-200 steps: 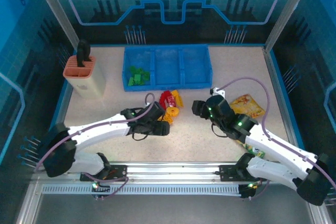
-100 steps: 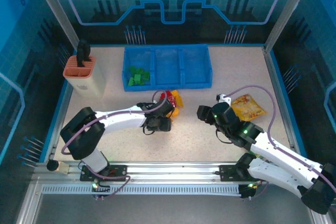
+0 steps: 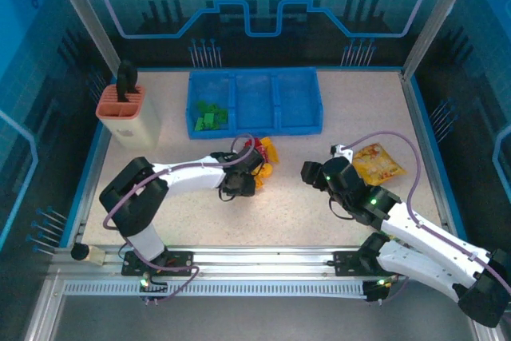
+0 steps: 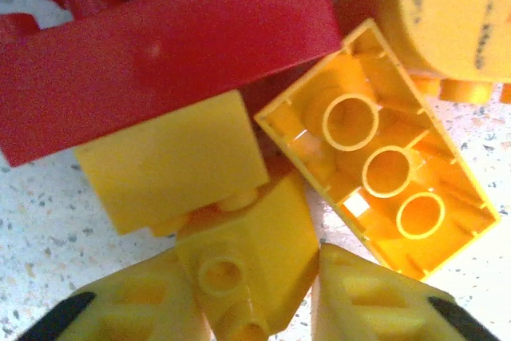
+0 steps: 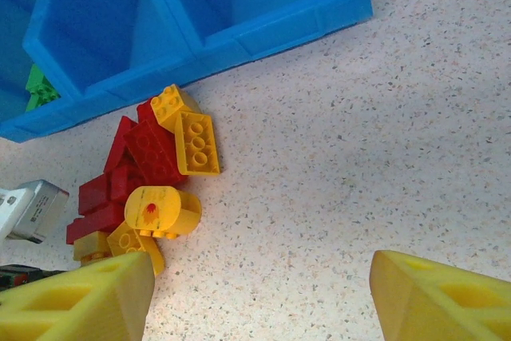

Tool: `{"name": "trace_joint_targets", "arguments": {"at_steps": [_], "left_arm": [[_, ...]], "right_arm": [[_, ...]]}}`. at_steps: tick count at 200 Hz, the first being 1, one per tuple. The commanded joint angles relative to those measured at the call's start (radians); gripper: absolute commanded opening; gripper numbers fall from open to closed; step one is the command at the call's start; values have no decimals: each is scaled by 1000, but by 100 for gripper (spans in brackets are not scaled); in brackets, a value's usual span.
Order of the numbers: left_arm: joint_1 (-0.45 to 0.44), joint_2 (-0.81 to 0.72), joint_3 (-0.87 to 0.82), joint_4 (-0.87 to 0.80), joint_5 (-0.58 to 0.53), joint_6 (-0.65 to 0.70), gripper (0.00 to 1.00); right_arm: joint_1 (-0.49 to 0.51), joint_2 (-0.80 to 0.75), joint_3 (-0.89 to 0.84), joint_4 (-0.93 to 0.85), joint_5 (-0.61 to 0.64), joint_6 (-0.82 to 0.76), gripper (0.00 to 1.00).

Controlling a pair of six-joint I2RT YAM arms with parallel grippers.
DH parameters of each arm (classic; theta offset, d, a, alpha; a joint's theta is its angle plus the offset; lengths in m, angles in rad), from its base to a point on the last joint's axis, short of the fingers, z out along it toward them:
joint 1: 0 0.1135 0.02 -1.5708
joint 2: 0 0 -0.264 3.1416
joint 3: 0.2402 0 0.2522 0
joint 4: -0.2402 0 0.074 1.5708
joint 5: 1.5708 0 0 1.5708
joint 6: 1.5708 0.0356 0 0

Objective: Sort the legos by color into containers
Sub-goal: Pick up the lego from the center of the table.

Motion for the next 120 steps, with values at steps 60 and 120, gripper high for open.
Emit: {"name": "trace_joint_targets", "arguments": {"at_steps": [60, 120], "left_arm": [[-6, -221, 52, -118, -79, 9, 25], [96, -200, 282, -156, -48, 130, 27]], "right_arm": [[-12, -11, -32, 19, 14, 29, 73], [-12, 10, -40, 38, -27, 40, 73]]}}
